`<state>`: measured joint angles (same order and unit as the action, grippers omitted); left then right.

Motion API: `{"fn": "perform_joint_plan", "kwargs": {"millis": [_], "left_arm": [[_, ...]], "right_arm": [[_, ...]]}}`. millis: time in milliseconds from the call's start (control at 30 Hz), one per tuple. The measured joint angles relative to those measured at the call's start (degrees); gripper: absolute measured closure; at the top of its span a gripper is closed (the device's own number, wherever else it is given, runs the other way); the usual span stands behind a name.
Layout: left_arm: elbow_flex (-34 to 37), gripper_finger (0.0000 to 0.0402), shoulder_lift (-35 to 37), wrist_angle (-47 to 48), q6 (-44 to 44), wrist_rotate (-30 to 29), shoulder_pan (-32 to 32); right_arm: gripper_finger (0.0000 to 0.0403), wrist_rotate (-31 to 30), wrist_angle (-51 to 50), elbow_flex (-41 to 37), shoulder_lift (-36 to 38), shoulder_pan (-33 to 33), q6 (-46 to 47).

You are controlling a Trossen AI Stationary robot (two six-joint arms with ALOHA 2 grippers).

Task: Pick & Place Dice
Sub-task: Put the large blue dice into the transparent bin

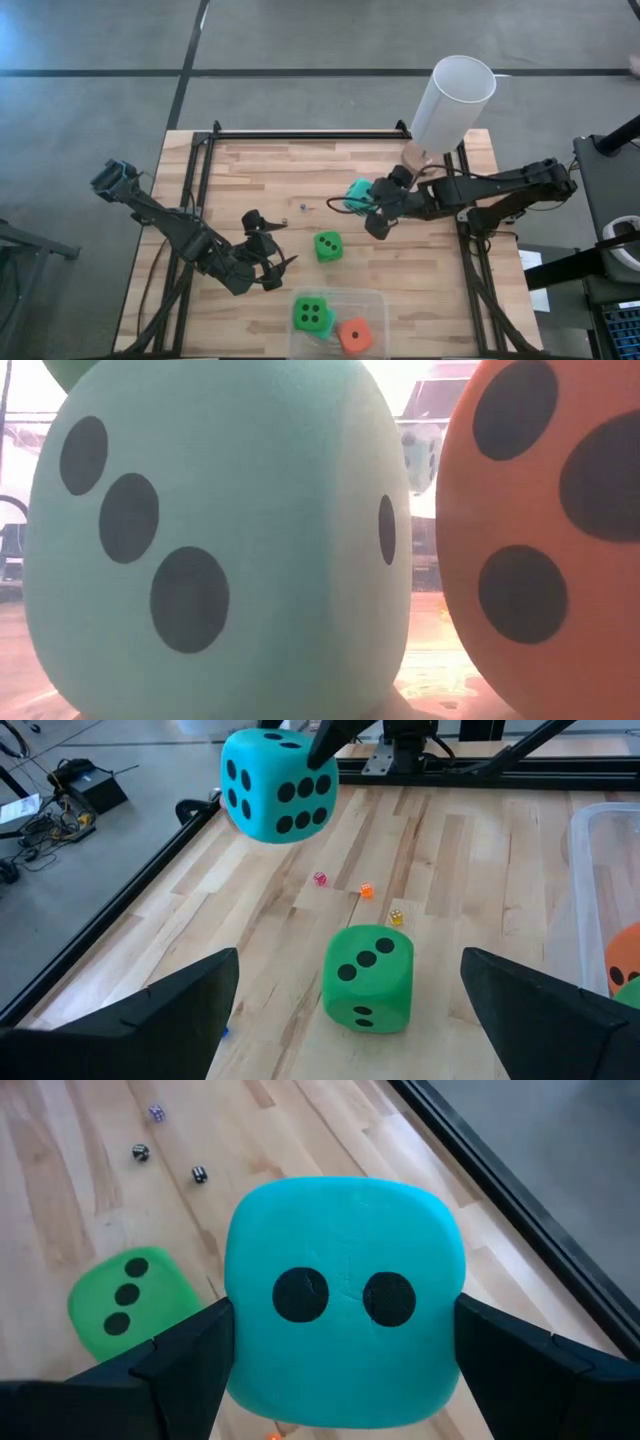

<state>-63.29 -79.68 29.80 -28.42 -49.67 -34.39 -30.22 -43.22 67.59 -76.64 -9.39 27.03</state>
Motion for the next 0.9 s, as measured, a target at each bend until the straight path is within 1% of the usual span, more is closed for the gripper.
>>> {"fn": "perform_joint_plan", "kwargs": {"millis": [900], "left_arm": [[0.0,0.002,0.0,0.0,0.0,0.0,0.0]], "right_arm": [[0.0075,0.0,-2.1,-0.4,0.2,0.0,-0.1]]}}
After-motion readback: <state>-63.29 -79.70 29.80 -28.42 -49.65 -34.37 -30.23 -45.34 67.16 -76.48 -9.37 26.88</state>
